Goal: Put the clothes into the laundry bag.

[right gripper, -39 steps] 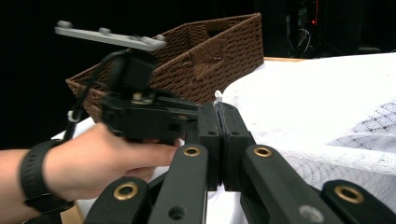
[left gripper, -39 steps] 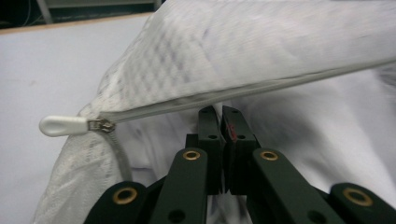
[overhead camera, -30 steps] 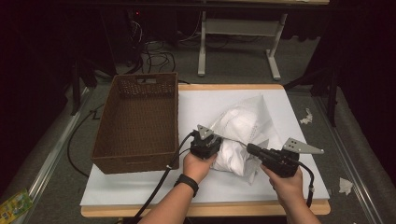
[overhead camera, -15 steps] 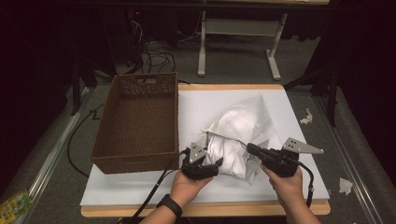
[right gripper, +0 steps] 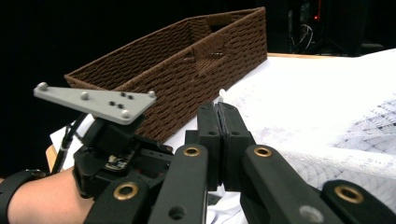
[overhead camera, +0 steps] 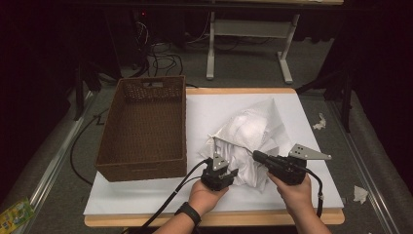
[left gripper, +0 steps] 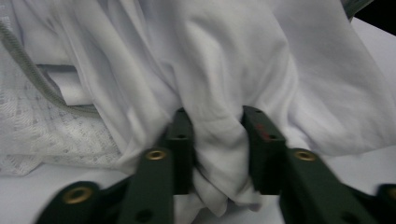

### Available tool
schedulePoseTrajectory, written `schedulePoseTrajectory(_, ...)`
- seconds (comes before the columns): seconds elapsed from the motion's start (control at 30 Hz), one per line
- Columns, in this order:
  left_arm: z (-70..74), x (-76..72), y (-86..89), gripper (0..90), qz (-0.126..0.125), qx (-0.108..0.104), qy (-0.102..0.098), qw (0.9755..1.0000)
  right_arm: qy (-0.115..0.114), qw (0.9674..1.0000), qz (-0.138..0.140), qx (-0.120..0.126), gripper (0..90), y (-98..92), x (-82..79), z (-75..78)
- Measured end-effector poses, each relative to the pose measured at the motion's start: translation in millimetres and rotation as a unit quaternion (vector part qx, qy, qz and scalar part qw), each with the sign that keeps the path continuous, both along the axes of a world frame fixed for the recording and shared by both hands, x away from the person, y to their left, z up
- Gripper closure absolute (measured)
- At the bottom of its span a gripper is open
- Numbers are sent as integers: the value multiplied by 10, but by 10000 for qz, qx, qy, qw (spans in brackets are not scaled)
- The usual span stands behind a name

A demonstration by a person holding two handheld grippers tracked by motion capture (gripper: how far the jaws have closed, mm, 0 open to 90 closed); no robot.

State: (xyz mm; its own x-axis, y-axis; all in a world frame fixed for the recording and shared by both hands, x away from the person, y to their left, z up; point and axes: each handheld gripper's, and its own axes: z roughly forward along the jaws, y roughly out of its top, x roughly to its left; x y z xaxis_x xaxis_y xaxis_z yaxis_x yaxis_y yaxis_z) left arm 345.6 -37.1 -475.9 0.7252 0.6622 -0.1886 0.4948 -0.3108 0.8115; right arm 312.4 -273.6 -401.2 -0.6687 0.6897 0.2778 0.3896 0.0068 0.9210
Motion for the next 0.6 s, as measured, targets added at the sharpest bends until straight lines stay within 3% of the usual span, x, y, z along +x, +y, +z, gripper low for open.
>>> schedulePoseTrajectory(0.17, 58, -17, 21, 790, 149, -180, -164, 9996, -121, 9999, 34, 11, 900, 18, 14, 57)
schedulePoseTrajectory(0.37, 315, -45, 51, 797, 230, -599, -516, 9966, -145, 9999, 18, -29, 900, 0, 5, 58)
schedulePoseTrajectory(0.43, 420, -52, 34, 797, 217, -644, -699, 9952, -153, 9999, 15, -15, 900, -9, 4, 59)
schedulePoseTrajectory(0.5, 496, -41, 11, 796, 214, -708, -750, 9944, -176, 9998, -6, 26, 900, -11, -1, 71)
schedulePoseTrajectory(0.6, 523, 6, -46, 795, 230, -590, -820, 9946, -209, 9998, 15, 74, 900, -13, -6, 93)
